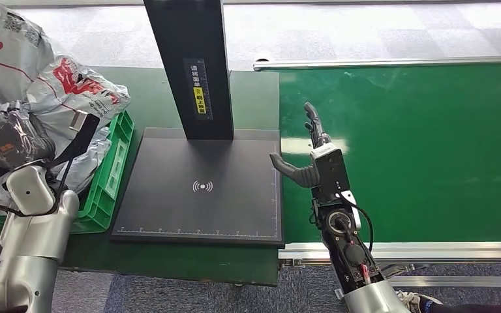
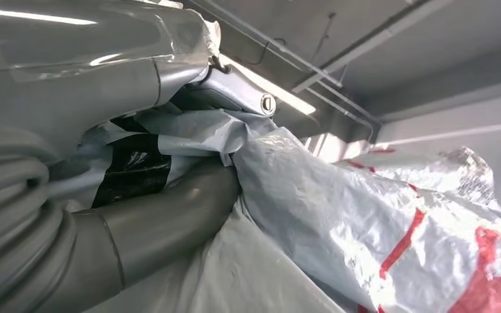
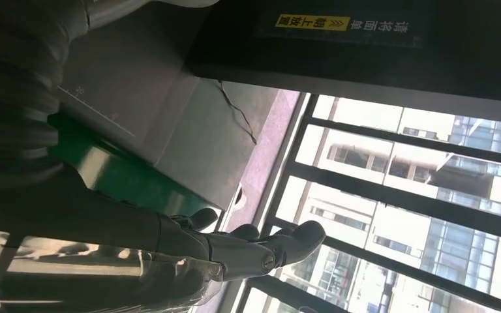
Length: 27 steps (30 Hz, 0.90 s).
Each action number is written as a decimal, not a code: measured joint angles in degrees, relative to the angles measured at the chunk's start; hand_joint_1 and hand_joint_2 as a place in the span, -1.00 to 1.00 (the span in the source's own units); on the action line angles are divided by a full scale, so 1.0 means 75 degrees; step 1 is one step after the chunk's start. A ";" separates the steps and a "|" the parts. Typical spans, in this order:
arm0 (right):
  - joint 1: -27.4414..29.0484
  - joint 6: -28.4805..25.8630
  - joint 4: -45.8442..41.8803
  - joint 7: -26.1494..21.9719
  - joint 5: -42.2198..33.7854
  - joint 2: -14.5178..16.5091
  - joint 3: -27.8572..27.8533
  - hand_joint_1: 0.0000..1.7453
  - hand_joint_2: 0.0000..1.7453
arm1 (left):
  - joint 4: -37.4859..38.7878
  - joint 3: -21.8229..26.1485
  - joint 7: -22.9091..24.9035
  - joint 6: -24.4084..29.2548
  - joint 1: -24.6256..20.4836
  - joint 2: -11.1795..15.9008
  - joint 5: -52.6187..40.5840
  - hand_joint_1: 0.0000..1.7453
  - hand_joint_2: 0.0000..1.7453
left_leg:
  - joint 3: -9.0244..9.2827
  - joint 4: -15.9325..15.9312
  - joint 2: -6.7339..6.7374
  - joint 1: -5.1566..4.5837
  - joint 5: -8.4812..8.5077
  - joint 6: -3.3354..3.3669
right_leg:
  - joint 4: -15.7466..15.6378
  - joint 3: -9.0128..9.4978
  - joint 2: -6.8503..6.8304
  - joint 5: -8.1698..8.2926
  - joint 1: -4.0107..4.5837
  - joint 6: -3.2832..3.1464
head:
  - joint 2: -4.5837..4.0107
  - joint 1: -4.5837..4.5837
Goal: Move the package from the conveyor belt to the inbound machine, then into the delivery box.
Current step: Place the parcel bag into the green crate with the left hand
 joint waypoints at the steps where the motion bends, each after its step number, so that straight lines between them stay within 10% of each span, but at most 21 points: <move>1: 0.0001 -0.0017 -0.0001 -0.0002 -0.0023 -0.0015 0.0002 -1.00 1.00 | 0.0435 -0.0047 0.0057 -0.0100 -0.0214 0.0102 0.0006 0.86 1.00 | 0.0000 0.0000 -0.0001 0.0000 0.0000 0.0000 | 0.0000 0.0000 0.0001 0.0000 0.0000 0.0000 | 0.0000 0.0000; 5: 0.0002 -0.0053 -0.0003 0.0001 -0.0090 -0.0077 0.0014 -1.00 1.00 | 0.2208 -0.0061 -0.0082 -0.1133 -0.1070 0.0334 0.0138 -0.49 1.00 | -0.0002 0.0001 -0.0006 -0.0001 0.0000 0.0000 | 0.0000 0.0000 0.0001 0.0000 -0.0001 0.0000 | 0.0000 -0.0001; 7: 0.0003 -0.0059 -0.0003 0.0005 -0.0095 -0.0102 0.0015 -1.00 1.00 | 0.2841 -0.0045 -0.0233 -0.1653 -0.1369 0.0370 0.0243 -0.74 1.00 | -0.0004 0.0001 -0.0006 -0.0001 0.0000 0.0000 | 0.0000 0.0001 0.0000 0.0000 -0.0001 0.0000 | 0.0000 0.0000; 20: 0.0001 -0.0010 -0.0003 0.0036 -0.0079 -0.0125 0.0026 -1.00 1.00 | 0.4305 0.0124 -0.0638 -0.2014 -0.2001 0.0409 0.0542 -1.00 1.00 | -0.0002 0.0000 -0.0007 -0.0001 -0.0001 -0.0001 | 0.0000 0.0006 0.0000 0.0000 -0.0001 0.0000 | 0.0001 0.0000; 24: -0.0003 0.0009 -0.0003 0.0049 -0.0074 -0.0127 0.0049 -1.00 1.00 | 0.4330 0.0132 -0.0383 -0.1001 -0.1896 0.0471 0.0464 -1.00 -1.00 | -0.0001 0.0000 -0.0001 0.0000 -0.0001 -0.0001 | 0.0002 0.0007 0.0003 0.0000 -0.0001 0.0000 | 0.0002 0.0001; 27: -0.0003 -0.0048 -0.0009 0.0049 -0.0154 -0.0128 0.0066 -1.00 1.00 | 0.3662 0.0347 -0.1141 -0.0115 -0.1401 0.0496 0.0786 -1.00 -1.00 | -0.0001 0.0001 0.0003 -0.0001 -0.0001 -0.0001 | 0.0002 -0.0006 0.0009 0.0000 -0.0001 0.0000 | 0.0001 -0.0001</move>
